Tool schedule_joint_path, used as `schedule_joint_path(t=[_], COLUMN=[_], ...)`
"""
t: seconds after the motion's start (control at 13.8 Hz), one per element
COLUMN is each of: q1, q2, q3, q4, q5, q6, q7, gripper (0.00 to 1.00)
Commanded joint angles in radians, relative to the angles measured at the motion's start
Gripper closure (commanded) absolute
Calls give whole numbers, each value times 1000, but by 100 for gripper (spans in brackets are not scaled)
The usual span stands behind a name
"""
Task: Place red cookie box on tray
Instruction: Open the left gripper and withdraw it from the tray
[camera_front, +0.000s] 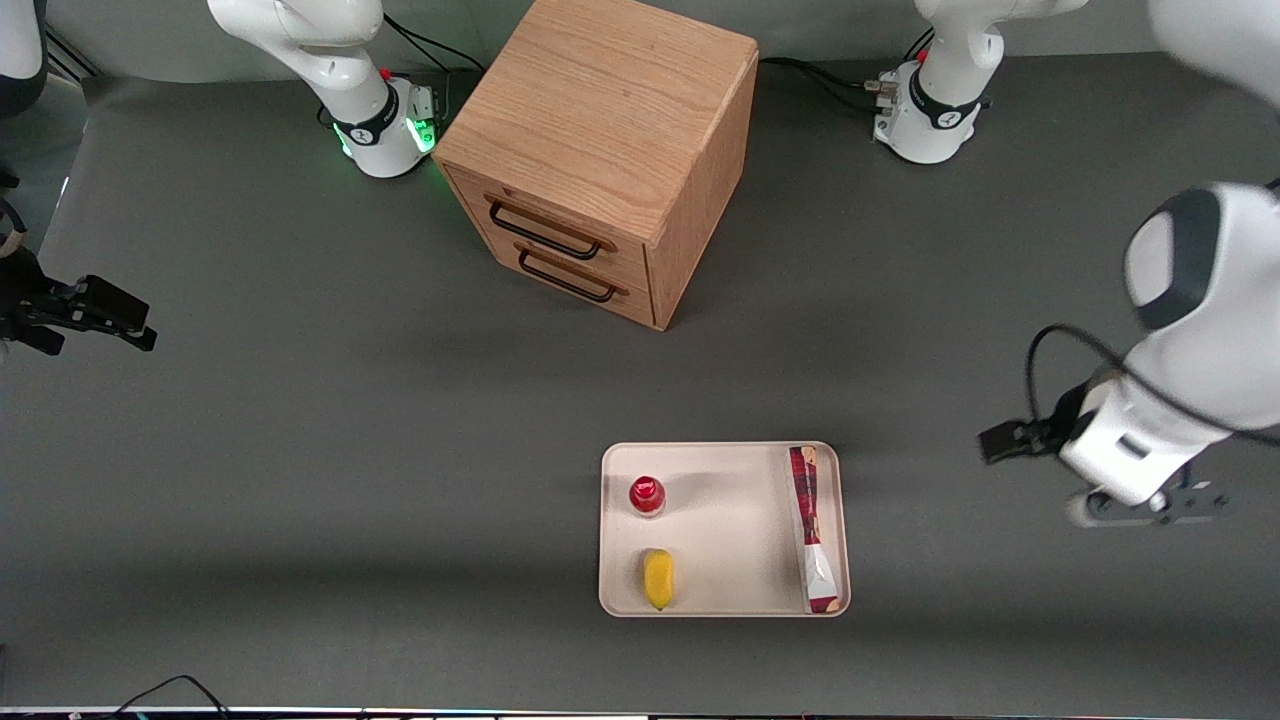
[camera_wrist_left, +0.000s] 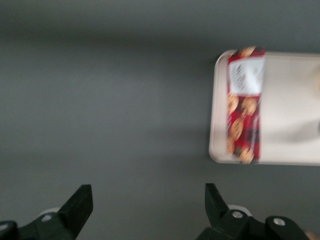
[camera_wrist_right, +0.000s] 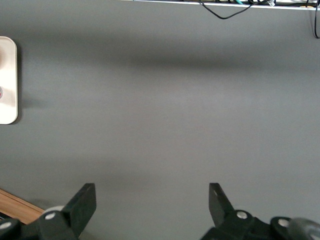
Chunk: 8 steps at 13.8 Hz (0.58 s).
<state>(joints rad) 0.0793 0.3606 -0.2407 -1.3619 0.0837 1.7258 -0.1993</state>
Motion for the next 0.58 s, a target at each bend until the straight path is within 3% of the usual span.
schedule_joint_path(t=[0.0,0.22,0.51], q1=[66,102,119], q2=[-225,-359,-405], q3=[-3,-14,-15], q4=[-256,-362,-364], q5=[-21,-30,-73], q6=[11,-8,-43], q7=[76,103,118], gripper=[0,0,0])
